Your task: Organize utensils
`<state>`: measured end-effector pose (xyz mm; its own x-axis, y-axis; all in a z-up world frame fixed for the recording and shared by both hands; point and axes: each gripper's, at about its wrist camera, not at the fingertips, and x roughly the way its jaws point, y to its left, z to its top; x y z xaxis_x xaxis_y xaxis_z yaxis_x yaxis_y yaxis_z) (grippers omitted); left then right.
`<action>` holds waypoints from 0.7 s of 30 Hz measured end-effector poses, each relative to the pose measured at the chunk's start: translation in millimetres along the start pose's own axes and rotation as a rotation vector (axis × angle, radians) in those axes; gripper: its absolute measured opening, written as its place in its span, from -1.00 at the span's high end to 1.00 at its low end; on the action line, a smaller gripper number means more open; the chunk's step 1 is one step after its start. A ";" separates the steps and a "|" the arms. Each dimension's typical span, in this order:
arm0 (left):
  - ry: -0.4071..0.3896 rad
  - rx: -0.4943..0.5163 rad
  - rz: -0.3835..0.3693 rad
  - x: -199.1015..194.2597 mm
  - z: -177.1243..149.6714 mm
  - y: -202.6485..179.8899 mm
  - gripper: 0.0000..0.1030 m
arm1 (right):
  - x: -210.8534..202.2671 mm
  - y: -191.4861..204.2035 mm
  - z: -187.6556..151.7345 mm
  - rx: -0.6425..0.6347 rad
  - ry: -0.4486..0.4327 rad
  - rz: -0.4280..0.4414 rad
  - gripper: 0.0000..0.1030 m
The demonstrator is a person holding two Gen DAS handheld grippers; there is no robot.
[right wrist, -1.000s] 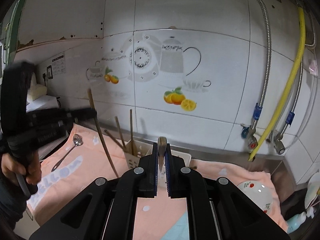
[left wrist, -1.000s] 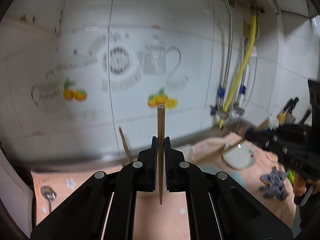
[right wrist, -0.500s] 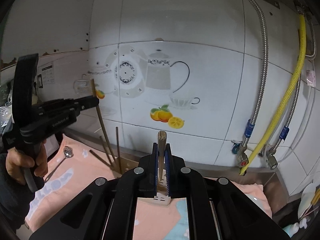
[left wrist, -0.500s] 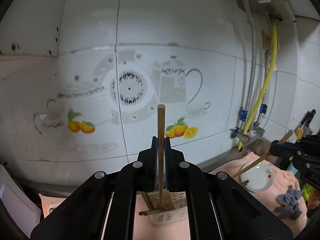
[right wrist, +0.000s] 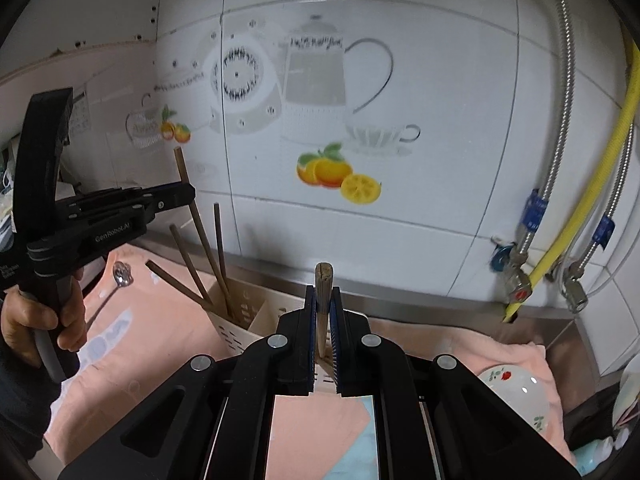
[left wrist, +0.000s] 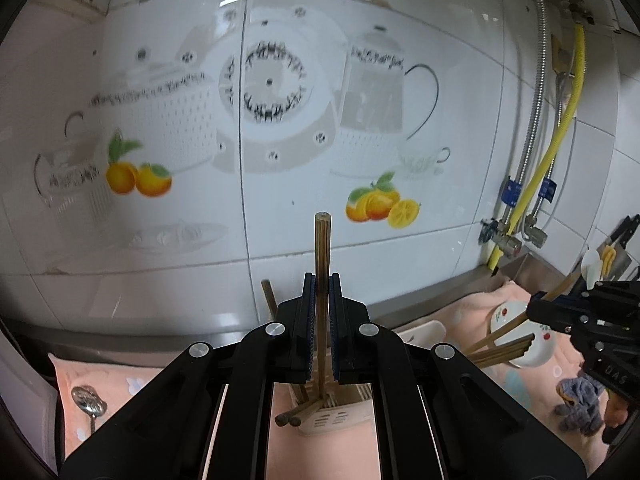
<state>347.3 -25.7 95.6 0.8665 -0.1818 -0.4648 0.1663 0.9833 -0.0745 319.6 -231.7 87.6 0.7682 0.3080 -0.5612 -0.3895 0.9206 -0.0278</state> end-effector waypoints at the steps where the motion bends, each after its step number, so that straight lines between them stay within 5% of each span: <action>1: 0.004 -0.001 -0.001 1.5 -0.7 -0.2 0.90 | 2.1 0.2 -0.8 0.001 0.004 -0.002 0.87; 13: 0.044 -0.003 -0.009 9.6 -9.2 1.6 0.89 | 19.7 -2.0 -9.2 0.021 0.042 -0.002 0.87; 21: 0.040 0.010 -0.003 5.1 -9.9 -1.8 0.79 | 13.4 -1.3 -9.4 0.021 0.021 -0.014 0.41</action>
<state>346.7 -28.3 84.6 0.8464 -0.1842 -0.4998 0.1742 0.9824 -0.0669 325.6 -231.0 72.4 0.7623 0.2904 -0.5784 -0.3681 0.9296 -0.0184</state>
